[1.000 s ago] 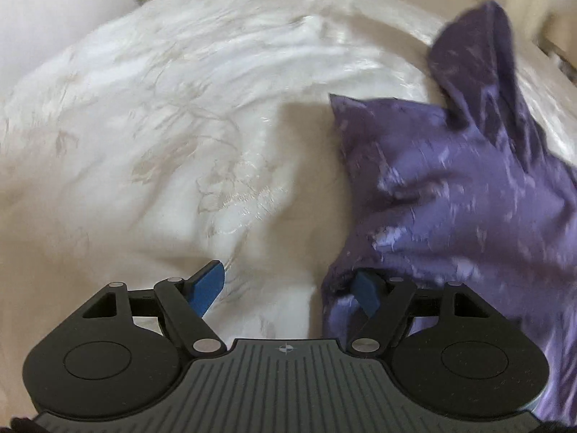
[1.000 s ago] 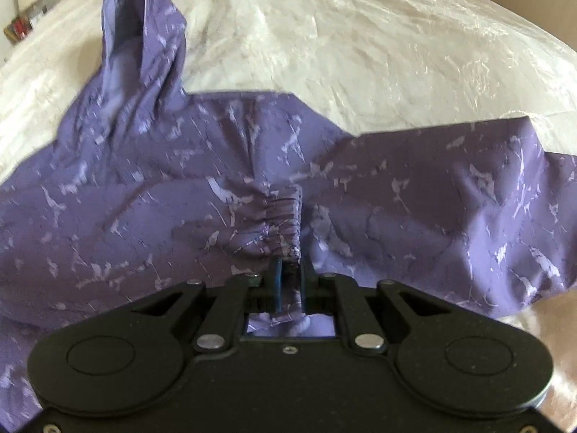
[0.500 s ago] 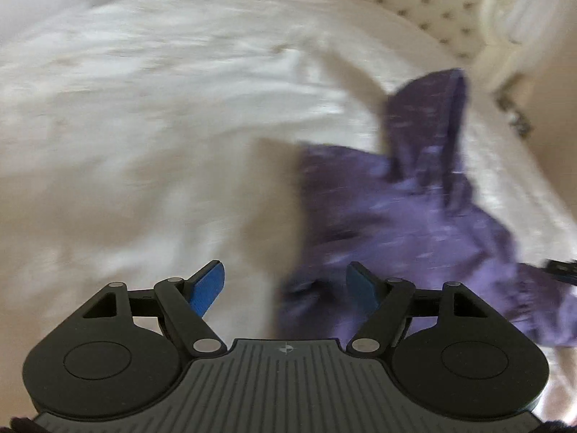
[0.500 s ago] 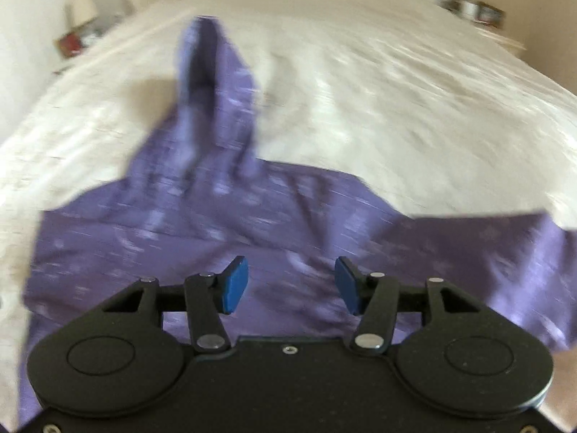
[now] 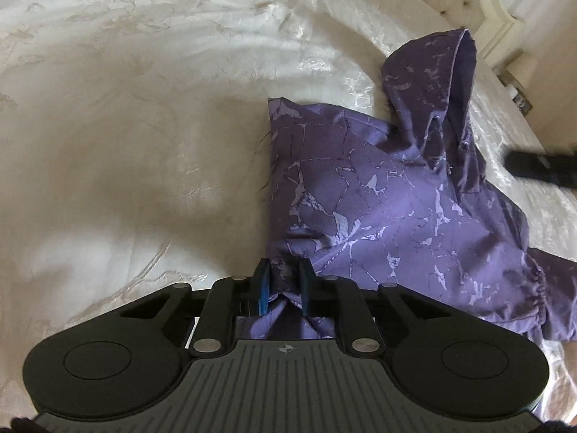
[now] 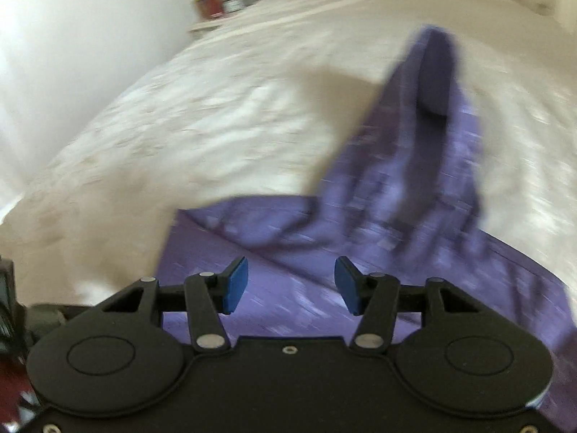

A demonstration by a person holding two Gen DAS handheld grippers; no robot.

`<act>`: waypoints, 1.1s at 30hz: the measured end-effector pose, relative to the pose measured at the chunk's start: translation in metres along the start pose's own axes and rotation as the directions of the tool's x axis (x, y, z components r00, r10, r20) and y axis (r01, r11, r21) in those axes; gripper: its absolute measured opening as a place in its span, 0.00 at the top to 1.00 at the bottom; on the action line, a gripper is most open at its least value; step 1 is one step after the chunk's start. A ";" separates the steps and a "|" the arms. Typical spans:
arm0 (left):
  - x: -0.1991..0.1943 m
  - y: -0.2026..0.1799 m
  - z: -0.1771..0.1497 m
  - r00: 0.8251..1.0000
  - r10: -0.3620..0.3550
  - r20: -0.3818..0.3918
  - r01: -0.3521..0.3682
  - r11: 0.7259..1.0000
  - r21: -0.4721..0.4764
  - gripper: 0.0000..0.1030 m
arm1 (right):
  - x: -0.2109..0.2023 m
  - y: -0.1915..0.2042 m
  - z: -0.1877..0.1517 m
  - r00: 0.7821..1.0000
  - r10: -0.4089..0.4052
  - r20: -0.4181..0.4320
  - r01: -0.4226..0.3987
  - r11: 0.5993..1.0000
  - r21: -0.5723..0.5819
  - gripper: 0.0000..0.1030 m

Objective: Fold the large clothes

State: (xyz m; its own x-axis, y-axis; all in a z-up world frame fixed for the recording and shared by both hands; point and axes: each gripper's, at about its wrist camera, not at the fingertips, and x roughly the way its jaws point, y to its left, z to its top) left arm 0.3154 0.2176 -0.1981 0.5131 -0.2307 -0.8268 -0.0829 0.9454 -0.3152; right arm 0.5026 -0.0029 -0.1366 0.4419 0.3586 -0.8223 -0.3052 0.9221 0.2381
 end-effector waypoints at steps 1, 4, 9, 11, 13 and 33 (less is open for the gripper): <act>-0.002 0.001 -0.002 1.000 -0.003 0.007 0.003 1.000 -0.007 0.85 | 0.011 0.009 0.008 0.999 0.034 -0.011 -0.034 0.999 -0.021 0.42; -0.004 0.004 -0.002 1.000 -0.009 0.011 0.010 1.000 -0.029 0.85 | 0.041 0.036 0.024 0.994 0.104 -0.045 -0.108 0.990 -0.091 0.42; -0.003 0.001 -0.003 1.000 -0.003 0.023 0.004 0.999 -0.048 0.85 | 0.099 0.077 0.043 0.978 0.168 -0.121 -0.189 0.963 -0.190 0.42; -0.004 0.002 -0.004 1.000 -0.003 0.026 0.004 0.999 -0.054 0.85 | 0.119 0.088 0.047 0.970 0.179 -0.164 -0.211 0.955 -0.207 0.42; -0.005 0.003 -0.005 1.000 -0.004 0.025 0.005 0.998 -0.057 0.85 | 0.134 0.093 0.047 0.962 0.168 -0.215 -0.215 0.952 -0.218 0.58; -0.055 -0.007 -0.001 0.991 0.045 0.122 -0.055 0.995 0.081 0.69 | 0.081 0.028 0.048 0.989 0.115 0.093 -0.115 0.993 -0.007 0.40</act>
State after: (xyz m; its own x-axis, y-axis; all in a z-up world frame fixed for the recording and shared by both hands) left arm 0.2870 0.2232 -0.1505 0.6095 -0.1580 -0.7769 -0.0420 0.9721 -0.2306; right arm 0.5699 0.0588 -0.1719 0.4805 0.4739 -0.7379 -0.3593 0.8739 0.3273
